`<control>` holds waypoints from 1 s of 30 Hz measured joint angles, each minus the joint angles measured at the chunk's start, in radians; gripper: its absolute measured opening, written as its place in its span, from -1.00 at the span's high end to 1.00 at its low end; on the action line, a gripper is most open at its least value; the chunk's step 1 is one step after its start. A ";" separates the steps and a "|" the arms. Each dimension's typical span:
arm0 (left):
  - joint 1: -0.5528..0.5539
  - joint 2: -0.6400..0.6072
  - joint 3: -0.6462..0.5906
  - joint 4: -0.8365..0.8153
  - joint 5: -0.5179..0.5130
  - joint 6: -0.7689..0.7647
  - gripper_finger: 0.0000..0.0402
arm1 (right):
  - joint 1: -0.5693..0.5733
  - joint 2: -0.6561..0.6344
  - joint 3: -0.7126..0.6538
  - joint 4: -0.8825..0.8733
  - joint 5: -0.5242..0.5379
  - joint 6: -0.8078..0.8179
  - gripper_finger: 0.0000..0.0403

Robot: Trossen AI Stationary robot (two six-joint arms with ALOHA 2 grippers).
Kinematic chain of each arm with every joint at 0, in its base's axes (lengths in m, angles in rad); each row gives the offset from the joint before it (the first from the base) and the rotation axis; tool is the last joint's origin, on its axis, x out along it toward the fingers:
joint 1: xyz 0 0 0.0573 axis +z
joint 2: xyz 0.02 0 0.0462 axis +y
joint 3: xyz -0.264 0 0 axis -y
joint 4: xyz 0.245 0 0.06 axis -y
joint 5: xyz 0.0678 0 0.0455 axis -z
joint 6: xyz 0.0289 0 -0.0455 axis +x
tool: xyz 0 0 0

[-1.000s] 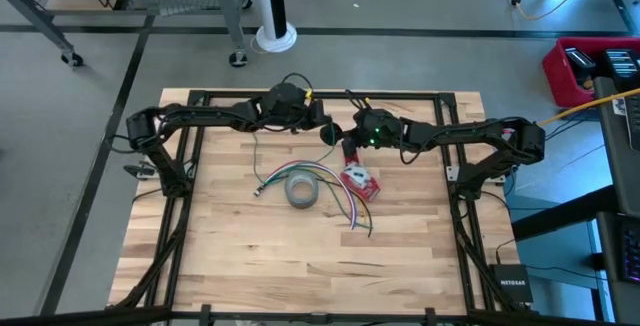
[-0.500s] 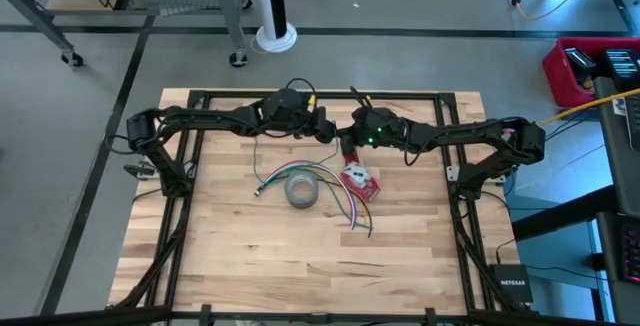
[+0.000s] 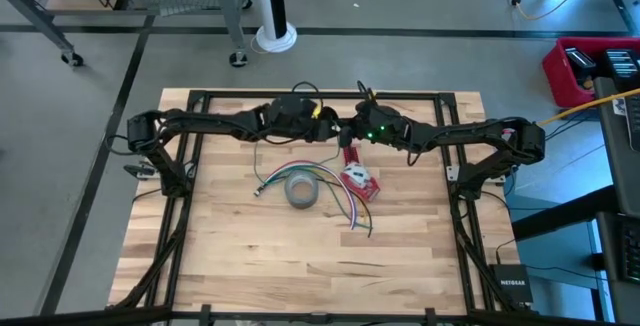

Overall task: Coil cords
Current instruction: Coil the green wire onto the black spool

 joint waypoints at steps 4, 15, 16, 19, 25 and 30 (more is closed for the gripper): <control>-0.005 0.000 0.000 -0.001 0.000 0.060 1.00 | -0.007 0.000 0.000 0.024 0.000 0.004 0.99; -0.013 -0.012 0.000 -0.105 -0.017 0.299 1.00 | -0.033 0.000 0.000 0.022 -0.030 0.026 0.99; -0.016 -0.013 0.000 -0.127 -0.035 0.328 1.00 | -0.033 0.000 0.000 0.022 -0.042 0.027 0.99; -0.033 -0.014 0.000 -0.186 -0.119 0.408 1.00 | -0.034 0.000 0.000 0.023 -0.065 0.033 0.99; -0.083 -0.014 0.000 -0.229 -0.302 0.556 1.00 | -0.034 -0.010 0.000 0.040 -0.083 0.035 0.99; -0.130 -0.014 0.001 -0.250 -0.475 0.695 1.00 | -0.034 -0.032 0.000 0.052 -0.120 0.049 0.99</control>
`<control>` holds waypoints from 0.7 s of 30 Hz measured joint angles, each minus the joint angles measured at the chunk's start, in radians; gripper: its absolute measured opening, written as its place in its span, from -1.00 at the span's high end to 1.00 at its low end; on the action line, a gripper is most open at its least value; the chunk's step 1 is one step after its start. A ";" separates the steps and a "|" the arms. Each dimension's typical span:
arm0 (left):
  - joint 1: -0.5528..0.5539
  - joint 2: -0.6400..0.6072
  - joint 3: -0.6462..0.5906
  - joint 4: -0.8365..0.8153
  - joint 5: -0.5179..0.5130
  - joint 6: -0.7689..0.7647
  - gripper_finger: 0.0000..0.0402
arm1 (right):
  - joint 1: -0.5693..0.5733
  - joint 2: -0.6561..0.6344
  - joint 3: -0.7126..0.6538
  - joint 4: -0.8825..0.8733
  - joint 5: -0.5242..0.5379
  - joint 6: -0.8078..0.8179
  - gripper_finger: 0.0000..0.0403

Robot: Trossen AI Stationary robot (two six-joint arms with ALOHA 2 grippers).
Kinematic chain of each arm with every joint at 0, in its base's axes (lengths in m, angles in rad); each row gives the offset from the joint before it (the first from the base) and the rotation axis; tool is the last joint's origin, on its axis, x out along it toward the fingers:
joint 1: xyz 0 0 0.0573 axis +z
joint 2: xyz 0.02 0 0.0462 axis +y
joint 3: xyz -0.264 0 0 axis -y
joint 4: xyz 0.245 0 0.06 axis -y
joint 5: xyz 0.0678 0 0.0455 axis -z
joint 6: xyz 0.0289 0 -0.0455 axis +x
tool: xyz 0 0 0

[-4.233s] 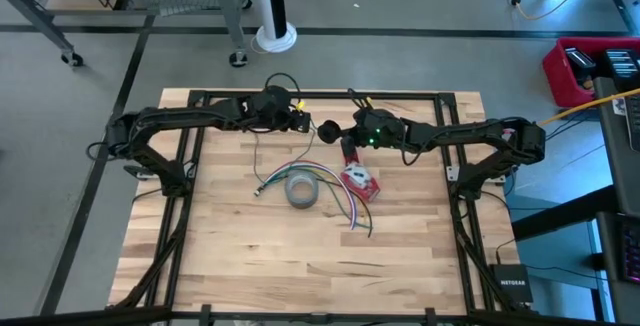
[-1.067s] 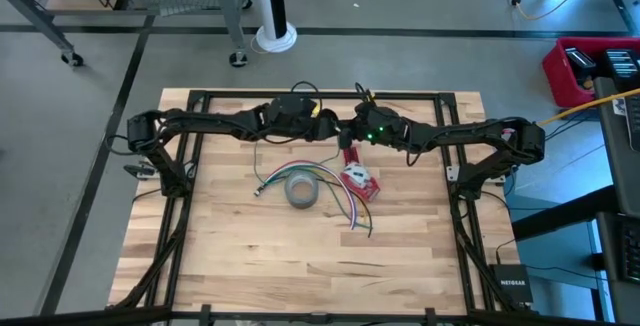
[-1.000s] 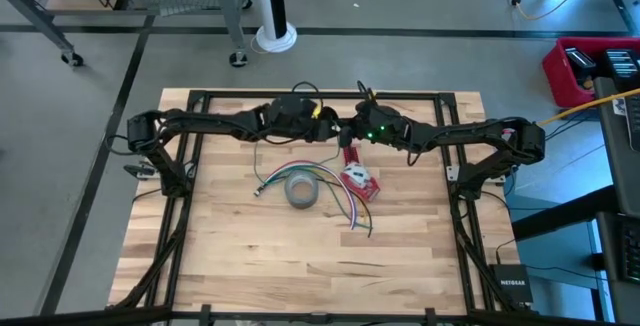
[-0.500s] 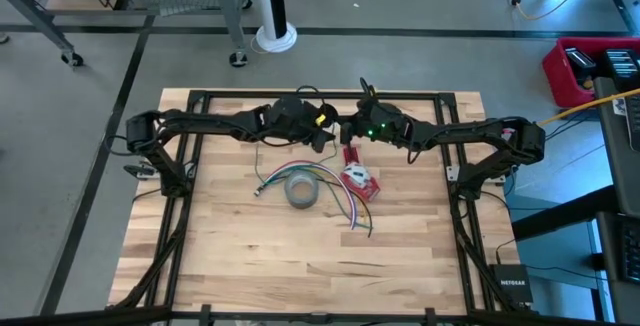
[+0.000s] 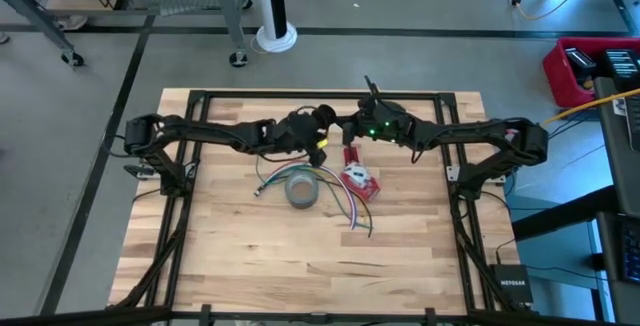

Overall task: Coil cords
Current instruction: Coil the green wire onto the black spool

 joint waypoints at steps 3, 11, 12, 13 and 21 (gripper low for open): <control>-0.014 0.000 0.000 -0.022 -0.052 0.056 0.98 | 0.000 -0.011 0.000 -0.003 -0.015 0.000 0.99; -0.016 0.007 -0.010 -0.100 -0.030 0.072 0.77 | 0.001 -0.043 0.005 0.056 -0.021 0.003 0.99; -0.017 0.004 -0.009 -0.101 -0.027 0.072 0.74 | 0.000 -0.046 0.004 0.050 -0.031 0.003 0.99; -0.017 0.003 -0.007 -0.097 -0.027 0.071 0.71 | 0.000 -0.049 0.003 0.042 -0.044 0.004 0.99; -0.016 0.002 -0.006 -0.157 -0.031 0.001 0.53 | 0.001 -0.076 0.002 0.042 -0.053 0.001 0.99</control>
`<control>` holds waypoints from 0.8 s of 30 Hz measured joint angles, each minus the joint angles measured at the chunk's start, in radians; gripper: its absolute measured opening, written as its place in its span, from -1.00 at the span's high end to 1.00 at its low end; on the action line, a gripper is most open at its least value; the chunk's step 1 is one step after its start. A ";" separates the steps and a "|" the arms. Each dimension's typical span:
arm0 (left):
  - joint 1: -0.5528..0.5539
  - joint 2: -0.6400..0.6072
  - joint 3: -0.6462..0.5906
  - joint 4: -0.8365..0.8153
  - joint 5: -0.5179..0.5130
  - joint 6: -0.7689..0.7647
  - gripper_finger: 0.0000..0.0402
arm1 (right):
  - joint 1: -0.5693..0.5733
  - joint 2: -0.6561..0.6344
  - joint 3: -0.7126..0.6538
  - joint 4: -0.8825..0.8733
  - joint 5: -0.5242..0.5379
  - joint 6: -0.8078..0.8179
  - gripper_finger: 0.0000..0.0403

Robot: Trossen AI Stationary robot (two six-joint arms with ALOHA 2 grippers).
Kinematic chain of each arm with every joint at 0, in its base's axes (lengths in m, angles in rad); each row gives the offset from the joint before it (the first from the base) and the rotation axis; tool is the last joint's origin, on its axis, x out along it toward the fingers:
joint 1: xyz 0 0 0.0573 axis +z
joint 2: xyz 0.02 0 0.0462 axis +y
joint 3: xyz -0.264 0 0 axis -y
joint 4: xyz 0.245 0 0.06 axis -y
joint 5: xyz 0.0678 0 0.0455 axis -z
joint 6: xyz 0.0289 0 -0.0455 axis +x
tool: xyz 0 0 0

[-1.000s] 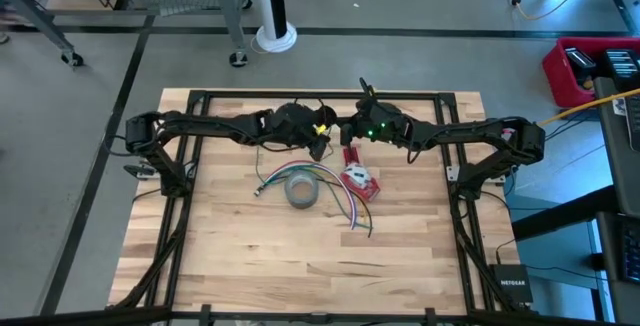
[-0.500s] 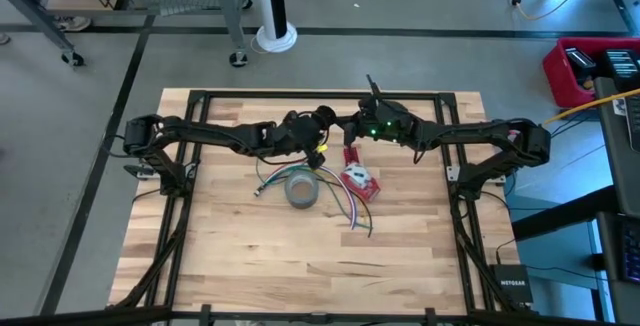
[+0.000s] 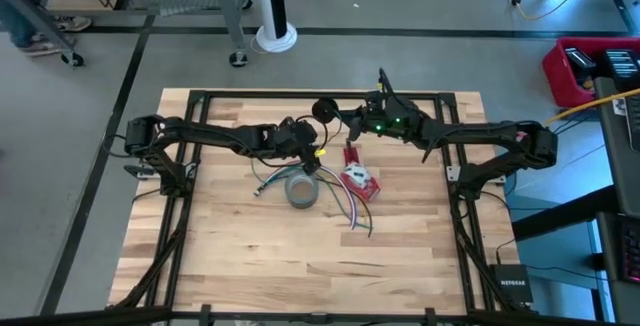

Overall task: Coil cords
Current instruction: Coil the green wire onto the black spool

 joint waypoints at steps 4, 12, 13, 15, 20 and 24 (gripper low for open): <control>-0.001 0.000 -0.001 -0.054 -0.004 -0.067 0.58 | 0.000 0.000 0.000 0.000 0.006 -0.001 0.99; -0.057 0.000 -0.003 -0.015 -0.066 0.009 0.76 | -0.008 0.000 0.000 -0.004 0.017 -0.002 0.99; -0.062 0.000 -0.003 -0.015 -0.067 0.017 0.77 | -0.008 0.000 0.000 -0.005 0.017 -0.002 0.99; -0.068 0.000 -0.003 -0.010 -0.071 0.035 0.80 | -0.007 0.000 0.000 -0.009 0.017 -0.002 0.99; -0.072 0.000 -0.003 0.035 -0.106 0.089 0.83 | -0.006 0.001 0.000 -0.009 -0.031 -0.002 0.99; -0.071 0.000 -0.003 0.090 -0.114 0.127 0.83 | -0.006 0.001 0.000 -0.007 -0.096 -0.001 0.99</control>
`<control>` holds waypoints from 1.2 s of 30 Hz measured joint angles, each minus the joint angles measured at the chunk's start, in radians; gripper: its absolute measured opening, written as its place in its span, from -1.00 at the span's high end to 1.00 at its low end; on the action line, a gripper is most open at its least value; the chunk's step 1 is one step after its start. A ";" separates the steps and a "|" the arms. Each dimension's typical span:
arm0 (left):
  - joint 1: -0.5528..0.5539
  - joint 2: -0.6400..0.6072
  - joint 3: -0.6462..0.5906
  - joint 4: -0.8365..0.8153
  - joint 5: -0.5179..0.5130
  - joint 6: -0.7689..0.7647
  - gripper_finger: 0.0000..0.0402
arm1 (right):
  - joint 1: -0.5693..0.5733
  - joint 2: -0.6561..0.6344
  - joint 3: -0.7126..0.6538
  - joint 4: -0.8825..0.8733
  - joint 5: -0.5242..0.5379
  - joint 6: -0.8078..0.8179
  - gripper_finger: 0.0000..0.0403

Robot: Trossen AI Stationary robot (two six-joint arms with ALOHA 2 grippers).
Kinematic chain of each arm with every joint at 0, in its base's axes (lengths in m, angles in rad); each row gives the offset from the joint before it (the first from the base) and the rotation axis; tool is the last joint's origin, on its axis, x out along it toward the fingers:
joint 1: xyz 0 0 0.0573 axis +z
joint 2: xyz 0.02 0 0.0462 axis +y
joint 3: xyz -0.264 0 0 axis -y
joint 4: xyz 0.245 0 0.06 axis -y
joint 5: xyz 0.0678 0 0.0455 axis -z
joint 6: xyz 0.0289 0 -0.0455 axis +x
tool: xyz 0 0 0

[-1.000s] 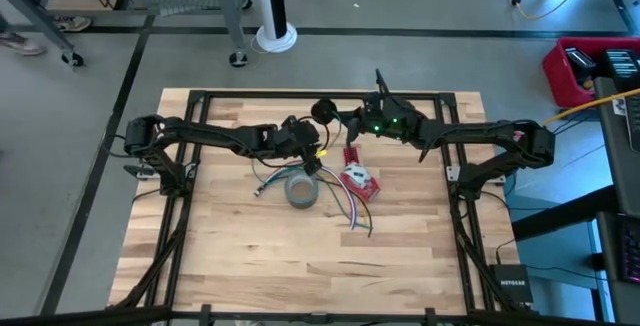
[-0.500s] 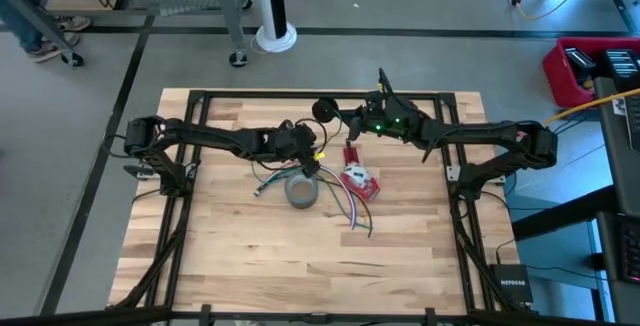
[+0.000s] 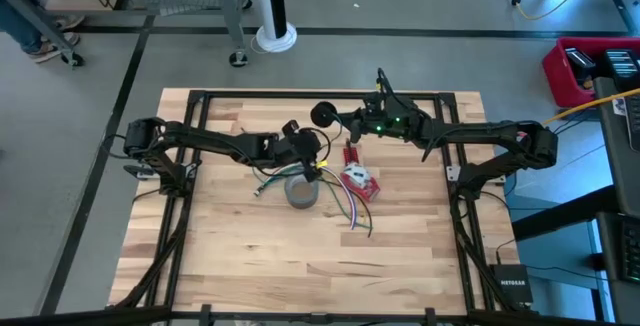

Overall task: Coil cords
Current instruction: Coil the green wire onto the black spool

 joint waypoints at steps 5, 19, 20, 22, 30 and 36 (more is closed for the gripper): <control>-0.002 0.000 0.000 0.015 -0.001 0.014 0.86 | 0.000 0.000 0.000 0.024 -0.056 0.000 0.99; 0.002 0.000 0.000 -0.051 0.011 -0.043 0.86 | 0.000 0.000 -0.001 0.093 -0.099 0.001 0.99; 0.005 0.000 0.000 -0.074 0.030 -0.057 0.85 | 0.000 0.000 -0.001 0.092 -0.099 0.001 0.99; 0.017 0.000 0.000 -0.119 0.061 -0.074 0.84 | 0.000 0.000 -0.001 0.092 -0.099 0.001 0.99; 0.063 -0.105 0.057 -0.324 0.081 -0.135 0.67 | 0.000 0.000 -0.001 0.078 -0.098 0.002 0.99; 0.059 -0.340 -0.007 -0.361 -0.033 -0.026 0.69 | 0.000 0.000 -0.001 0.069 -0.097 0.002 0.99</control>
